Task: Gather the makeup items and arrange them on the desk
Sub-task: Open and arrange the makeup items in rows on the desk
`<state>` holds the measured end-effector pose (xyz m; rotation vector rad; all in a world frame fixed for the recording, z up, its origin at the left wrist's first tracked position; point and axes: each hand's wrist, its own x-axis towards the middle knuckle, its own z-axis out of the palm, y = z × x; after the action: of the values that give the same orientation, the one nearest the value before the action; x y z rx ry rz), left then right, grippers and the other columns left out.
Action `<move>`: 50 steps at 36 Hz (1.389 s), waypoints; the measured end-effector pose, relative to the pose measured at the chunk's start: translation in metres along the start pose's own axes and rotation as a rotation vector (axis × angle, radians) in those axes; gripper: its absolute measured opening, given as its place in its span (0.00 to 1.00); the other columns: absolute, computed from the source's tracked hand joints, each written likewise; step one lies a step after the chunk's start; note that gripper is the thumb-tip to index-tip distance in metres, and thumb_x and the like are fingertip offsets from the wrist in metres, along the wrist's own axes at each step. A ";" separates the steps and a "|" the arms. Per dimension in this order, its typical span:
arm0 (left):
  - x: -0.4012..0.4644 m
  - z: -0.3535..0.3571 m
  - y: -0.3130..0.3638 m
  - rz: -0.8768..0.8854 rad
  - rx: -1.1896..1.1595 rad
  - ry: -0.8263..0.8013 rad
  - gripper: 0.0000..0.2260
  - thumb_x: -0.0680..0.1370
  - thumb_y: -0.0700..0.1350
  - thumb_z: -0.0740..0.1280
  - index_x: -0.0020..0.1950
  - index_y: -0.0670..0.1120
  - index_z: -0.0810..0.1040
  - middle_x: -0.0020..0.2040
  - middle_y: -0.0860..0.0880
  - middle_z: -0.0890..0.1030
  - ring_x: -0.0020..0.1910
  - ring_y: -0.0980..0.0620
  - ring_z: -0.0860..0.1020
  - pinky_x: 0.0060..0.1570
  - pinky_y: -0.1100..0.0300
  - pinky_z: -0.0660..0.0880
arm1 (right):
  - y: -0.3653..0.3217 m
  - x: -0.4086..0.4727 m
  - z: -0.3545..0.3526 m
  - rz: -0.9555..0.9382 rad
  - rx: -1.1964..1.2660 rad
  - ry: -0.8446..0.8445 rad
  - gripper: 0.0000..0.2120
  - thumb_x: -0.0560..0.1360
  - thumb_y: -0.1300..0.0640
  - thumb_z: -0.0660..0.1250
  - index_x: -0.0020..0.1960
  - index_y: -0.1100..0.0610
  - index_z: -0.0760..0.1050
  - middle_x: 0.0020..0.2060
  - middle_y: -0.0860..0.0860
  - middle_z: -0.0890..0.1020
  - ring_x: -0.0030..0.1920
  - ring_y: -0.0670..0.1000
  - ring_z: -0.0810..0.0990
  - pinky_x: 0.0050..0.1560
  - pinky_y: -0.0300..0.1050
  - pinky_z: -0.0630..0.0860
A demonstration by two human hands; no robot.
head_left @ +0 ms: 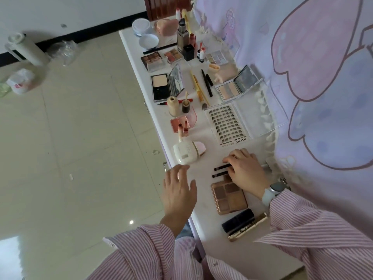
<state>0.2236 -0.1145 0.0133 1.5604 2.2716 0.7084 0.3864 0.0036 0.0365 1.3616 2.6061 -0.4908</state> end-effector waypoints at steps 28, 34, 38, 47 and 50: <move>0.016 -0.015 0.028 0.013 -0.416 -0.277 0.17 0.78 0.51 0.63 0.65 0.50 0.71 0.55 0.59 0.73 0.49 0.64 0.74 0.47 0.70 0.72 | -0.036 -0.001 -0.054 0.415 1.426 0.438 0.10 0.74 0.68 0.62 0.41 0.55 0.73 0.38 0.51 0.78 0.33 0.46 0.76 0.36 0.37 0.73; 0.025 -0.029 0.042 0.045 -0.461 -0.226 0.09 0.79 0.45 0.62 0.56 0.44 0.77 0.35 0.59 0.73 0.32 0.62 0.73 0.32 0.71 0.66 | -0.047 -0.010 -0.060 0.501 1.776 0.340 0.08 0.75 0.68 0.62 0.39 0.59 0.71 0.31 0.52 0.76 0.29 0.50 0.74 0.35 0.42 0.71; 0.028 -0.038 0.041 0.147 -0.318 -0.189 0.08 0.80 0.45 0.60 0.52 0.44 0.78 0.33 0.59 0.72 0.29 0.58 0.70 0.30 0.66 0.65 | -0.051 -0.017 -0.061 0.458 1.551 0.356 0.08 0.76 0.60 0.63 0.38 0.59 0.71 0.26 0.49 0.67 0.28 0.48 0.65 0.32 0.43 0.63; 0.026 -0.054 0.044 0.169 -0.255 -0.340 0.10 0.81 0.48 0.58 0.50 0.46 0.77 0.31 0.57 0.70 0.28 0.57 0.68 0.30 0.66 0.63 | -0.066 -0.039 -0.060 0.404 1.377 0.234 0.08 0.76 0.61 0.63 0.44 0.65 0.76 0.24 0.50 0.70 0.24 0.46 0.65 0.26 0.36 0.64; 0.018 -0.054 0.039 0.140 -0.233 -0.378 0.13 0.80 0.51 0.58 0.44 0.45 0.76 0.26 0.54 0.68 0.25 0.55 0.66 0.30 0.61 0.63 | -0.069 -0.050 -0.057 0.375 1.318 0.200 0.08 0.76 0.62 0.62 0.42 0.61 0.78 0.23 0.48 0.70 0.22 0.43 0.66 0.26 0.33 0.65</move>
<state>0.2205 -0.0984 0.0810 1.5936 1.7583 0.6242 0.3585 -0.0511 0.1190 2.1579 1.9093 -2.2920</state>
